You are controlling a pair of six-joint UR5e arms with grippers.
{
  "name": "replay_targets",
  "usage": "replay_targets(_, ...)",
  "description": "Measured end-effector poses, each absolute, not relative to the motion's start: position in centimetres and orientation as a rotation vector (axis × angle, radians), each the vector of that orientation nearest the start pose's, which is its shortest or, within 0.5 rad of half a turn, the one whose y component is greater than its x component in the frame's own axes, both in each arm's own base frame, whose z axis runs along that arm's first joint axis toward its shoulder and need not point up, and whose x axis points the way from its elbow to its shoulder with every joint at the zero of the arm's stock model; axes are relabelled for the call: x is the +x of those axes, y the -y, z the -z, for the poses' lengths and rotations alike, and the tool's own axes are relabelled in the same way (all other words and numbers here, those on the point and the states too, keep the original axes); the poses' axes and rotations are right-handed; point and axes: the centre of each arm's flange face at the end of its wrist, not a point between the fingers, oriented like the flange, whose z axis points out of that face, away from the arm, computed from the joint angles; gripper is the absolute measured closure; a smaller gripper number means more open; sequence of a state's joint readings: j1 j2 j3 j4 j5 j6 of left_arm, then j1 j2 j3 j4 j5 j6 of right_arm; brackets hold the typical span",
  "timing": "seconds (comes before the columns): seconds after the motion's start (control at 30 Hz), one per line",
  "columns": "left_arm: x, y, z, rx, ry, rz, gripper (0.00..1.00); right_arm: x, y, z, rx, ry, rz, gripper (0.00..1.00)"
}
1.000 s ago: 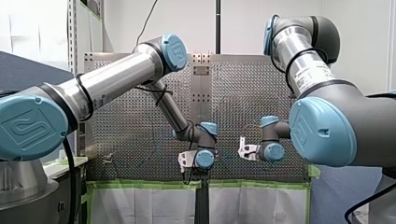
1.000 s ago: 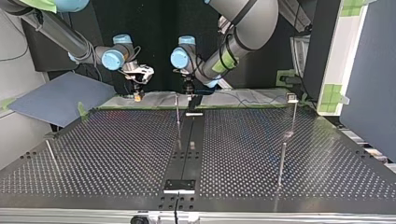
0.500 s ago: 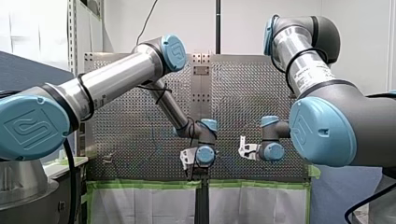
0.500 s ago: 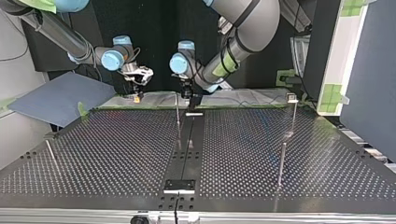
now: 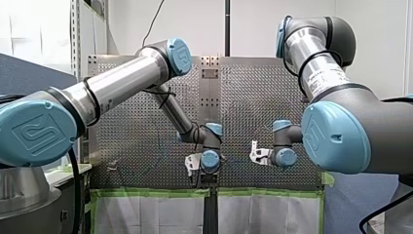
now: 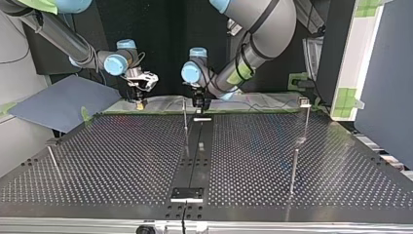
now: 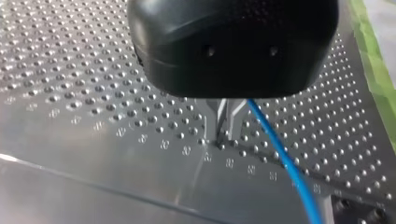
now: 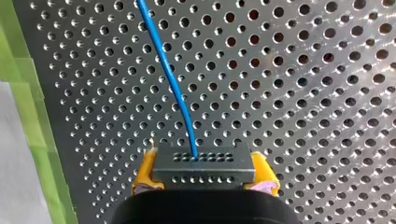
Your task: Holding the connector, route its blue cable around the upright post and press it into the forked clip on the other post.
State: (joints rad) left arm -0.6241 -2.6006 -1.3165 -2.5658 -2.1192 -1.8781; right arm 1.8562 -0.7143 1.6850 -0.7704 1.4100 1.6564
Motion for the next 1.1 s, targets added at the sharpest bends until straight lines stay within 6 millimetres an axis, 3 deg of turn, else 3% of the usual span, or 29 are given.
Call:
replay_targets(0.1,53.0,47.6,0.8,-0.122,-1.743,0.193,0.82,31.8,55.3,0.0,1.666,1.188,-1.472,1.0)
replay_targets(0.17,53.2,47.4,0.8,-0.124,-1.744,0.189,0.72,31.8,55.3,-0.1,1.667,1.187,-1.471,1.0)
replay_targets(0.2,53.2,47.3,0.8,-0.124,-1.744,0.187,0.72,31.8,55.3,-0.1,1.668,1.187,-1.47,1.0)
replay_targets(0.27,53.3,47.2,0.8,-0.122,-1.745,0.184,0.53,31.8,55.3,-0.1,1.669,1.186,-1.469,1.0)
replay_targets(0.3,53.4,47.2,0.8,-0.119,-1.746,0.184,0.53,31.8,55.3,-0.1,1.67,1.186,-1.468,1.0)
replay_targets(0.33,53.4,47.2,0.8,-0.115,-1.747,0.185,0.42,31.8,55.3,-0.1,1.67,1.186,-1.468,1.0)
replay_targets(0.37,53.4,47.2,0.8,-0.11,-1.749,0.186,0.22,31.8,55.3,-0.1,1.671,1.186,-1.468,1.0)
replay_targets(0.4,53.4,47.2,0.9,-0.104,-1.75,0.186,0.22,31.8,55.3,-0.1,1.671,1.185,-1.468,1.0)
replay_targets(0.43,53.4,47.2,0.8,-0.097,-1.751,0.184,0.06,31.8,55.3,-0.1,1.672,1.185,-1.468,1.0)
replay_targets(0.47,53.4,47.2,0.8,-0.091,-1.753,0.18,0.0,31.8,55.3,-0.1,1.672,1.185,-1.468,1.0)
replay_targets(0.7,52.8,47.1,1.1,-0.052,-1.787,0.143,0.0,31.9,55.2,-0.1,1.675,1.185,-1.469,1.0)
replay_targets(0.9,50.9,47.3,1.8,0.041,-1.844,0.104,0.0,31.9,55.1,0.0,1.682,1.19,-1.464,1.0)
replay_targets(1.1,49.5,47.4,1.0,0.117,-1.84,0.13,0.0,32.0,55.0,0.0,1.688,1.192,-1.46,1.0)
